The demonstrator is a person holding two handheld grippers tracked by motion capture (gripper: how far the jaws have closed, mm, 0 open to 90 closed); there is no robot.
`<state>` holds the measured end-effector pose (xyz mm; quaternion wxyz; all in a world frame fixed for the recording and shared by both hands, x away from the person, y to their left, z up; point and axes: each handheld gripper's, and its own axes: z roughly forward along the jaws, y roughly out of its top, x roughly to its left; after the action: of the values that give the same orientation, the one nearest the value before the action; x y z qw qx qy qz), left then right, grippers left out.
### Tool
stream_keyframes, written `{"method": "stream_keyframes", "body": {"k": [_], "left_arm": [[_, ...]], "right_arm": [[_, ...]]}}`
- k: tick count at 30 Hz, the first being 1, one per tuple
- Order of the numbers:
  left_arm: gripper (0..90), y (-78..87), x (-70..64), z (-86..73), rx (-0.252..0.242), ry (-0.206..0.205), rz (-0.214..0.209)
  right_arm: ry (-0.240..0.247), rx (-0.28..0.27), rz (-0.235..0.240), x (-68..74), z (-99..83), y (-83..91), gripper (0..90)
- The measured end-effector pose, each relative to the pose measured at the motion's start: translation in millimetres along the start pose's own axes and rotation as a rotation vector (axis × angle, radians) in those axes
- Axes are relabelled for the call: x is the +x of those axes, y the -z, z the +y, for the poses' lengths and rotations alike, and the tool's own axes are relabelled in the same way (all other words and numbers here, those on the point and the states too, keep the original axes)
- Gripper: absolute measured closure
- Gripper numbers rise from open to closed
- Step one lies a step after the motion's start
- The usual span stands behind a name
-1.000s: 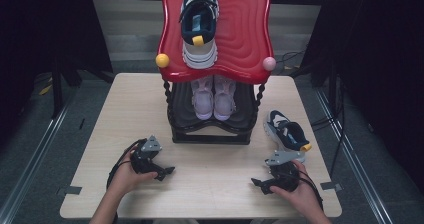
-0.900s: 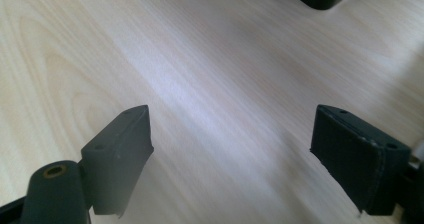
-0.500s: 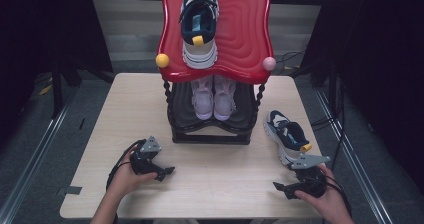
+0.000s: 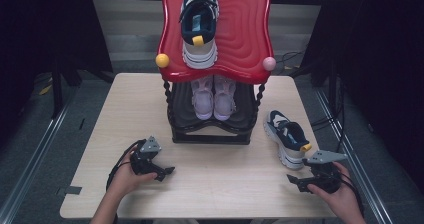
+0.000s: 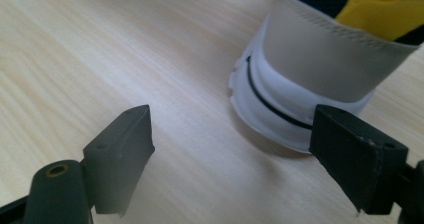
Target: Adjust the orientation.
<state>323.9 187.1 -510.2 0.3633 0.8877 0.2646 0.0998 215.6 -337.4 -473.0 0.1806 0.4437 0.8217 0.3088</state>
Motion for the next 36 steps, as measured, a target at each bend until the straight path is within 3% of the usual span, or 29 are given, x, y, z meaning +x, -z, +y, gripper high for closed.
{"method": "stream_keyframes", "body": {"k": [5,18,23,30,36], "left_arm": [[0.0,0.0,0.0,0.0,0.0,0.0,0.0],[0.0,0.0,0.0,0.0,0.0,0.0,0.0],[0.0,0.0,0.0,0.0,0.0,0.0,0.0],[0.0,0.0,0.0,0.0,0.0,0.0,0.0],[0.0,0.0,0.0,0.0,0.0,0.0,0.0]], "right_arm": [[0.0,-0.008,-0.019,-1.8,3.4,-3.2,16.7],[0.027,-0.036,0.043,13.6,15.3,-14.8,18.2],[0.061,-0.042,0.057,21.3,22.7,-19.3,18.2],[0.07,-0.022,0.071,23.8,31.2,-24.0,19.0],[0.075,-0.005,0.071,20.4,25.7,-20.3,19.9]]}}
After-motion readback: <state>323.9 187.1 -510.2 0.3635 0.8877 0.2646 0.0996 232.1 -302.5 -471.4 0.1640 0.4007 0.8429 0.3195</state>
